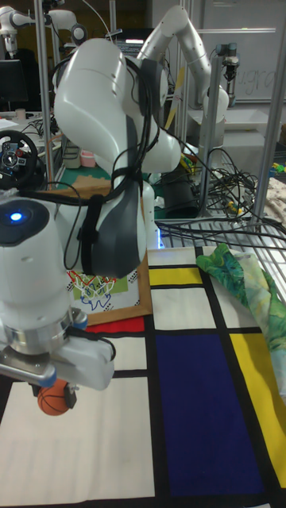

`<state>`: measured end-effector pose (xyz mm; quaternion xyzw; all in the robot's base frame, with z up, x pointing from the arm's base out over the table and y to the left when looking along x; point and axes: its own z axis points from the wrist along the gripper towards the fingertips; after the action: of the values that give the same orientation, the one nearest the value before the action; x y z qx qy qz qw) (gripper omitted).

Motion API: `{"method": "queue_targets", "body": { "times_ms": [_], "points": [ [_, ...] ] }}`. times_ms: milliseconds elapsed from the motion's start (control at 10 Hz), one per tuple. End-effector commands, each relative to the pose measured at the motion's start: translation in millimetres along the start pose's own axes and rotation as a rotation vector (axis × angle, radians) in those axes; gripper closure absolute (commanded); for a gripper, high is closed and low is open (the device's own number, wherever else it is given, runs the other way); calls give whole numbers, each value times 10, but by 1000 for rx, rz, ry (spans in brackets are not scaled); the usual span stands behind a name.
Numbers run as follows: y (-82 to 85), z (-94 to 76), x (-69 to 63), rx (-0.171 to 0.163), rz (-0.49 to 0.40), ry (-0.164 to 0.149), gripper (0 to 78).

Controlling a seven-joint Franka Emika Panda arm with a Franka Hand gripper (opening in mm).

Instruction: Grab a basketball, release it and shoot it into the basket

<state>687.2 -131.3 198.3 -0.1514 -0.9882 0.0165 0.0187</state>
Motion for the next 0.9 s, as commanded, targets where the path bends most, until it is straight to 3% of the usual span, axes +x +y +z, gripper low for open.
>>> {"method": "queue_targets", "body": {
  "times_ms": [100,900],
  "points": [
    [-29,-86,39,-7,7,-11,762],
    [-20,-121,49,-9,-12,-15,762]
  ]
}}
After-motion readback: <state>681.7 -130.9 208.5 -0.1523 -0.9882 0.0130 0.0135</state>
